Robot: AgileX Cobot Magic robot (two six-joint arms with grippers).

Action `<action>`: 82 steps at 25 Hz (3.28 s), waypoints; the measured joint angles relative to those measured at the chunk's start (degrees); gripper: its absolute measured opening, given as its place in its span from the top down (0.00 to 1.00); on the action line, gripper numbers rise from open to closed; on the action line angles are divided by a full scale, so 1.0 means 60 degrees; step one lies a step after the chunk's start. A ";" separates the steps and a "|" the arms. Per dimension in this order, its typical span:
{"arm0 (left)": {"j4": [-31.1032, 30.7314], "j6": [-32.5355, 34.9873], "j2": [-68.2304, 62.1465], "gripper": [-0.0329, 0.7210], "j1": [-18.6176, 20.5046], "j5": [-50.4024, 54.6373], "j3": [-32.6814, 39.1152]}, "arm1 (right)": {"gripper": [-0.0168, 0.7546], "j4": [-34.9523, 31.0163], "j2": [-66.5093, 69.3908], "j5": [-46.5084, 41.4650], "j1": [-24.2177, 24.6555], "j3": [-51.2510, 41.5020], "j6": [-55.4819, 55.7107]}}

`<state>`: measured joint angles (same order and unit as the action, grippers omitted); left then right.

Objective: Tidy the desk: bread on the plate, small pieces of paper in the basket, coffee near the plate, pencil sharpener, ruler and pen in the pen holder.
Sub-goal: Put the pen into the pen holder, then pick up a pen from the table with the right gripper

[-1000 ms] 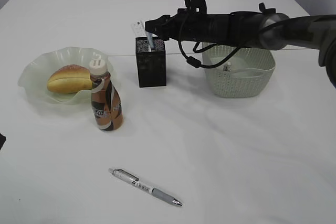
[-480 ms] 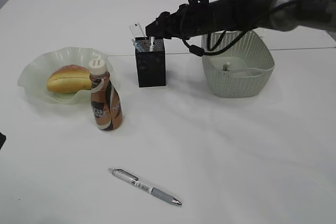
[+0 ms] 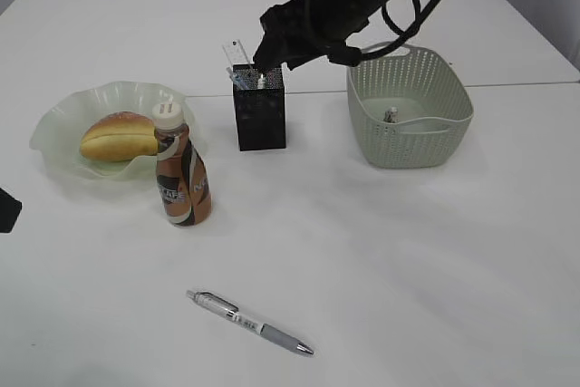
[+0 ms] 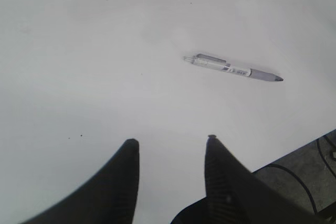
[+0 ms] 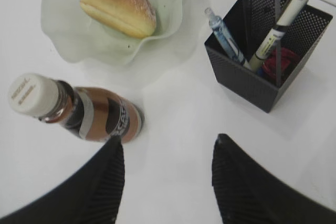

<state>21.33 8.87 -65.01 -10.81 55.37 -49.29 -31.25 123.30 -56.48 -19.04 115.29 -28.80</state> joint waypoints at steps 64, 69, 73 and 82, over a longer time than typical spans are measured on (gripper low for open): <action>-0.0719 0.0022 -0.0017 0.55 0.0000 0.0151 0.0000 | 0.47 0.5123 0.0987 -0.0747 -0.4800 -0.3139 0.2902; -0.0719 0.0022 -0.0017 0.55 0.0000 0.0155 0.0000 | 0.48 0.5068 0.1076 -0.0709 -0.4781 -0.3139 0.2902; -0.0719 0.0022 -0.0017 0.55 0.0000 0.0162 0.0000 | 0.48 0.5029 0.1089 -0.0688 -0.4781 -0.3139 0.2902; -0.0719 0.0022 -0.0017 0.55 0.0000 0.0203 0.0000 | 0.48 0.4974 0.1239 -0.0688 -0.4781 -0.3139 0.2902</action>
<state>17.02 9.00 -65.11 -10.81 56.59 -49.29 -1.41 130.74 -60.61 -47.72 96.46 -11.39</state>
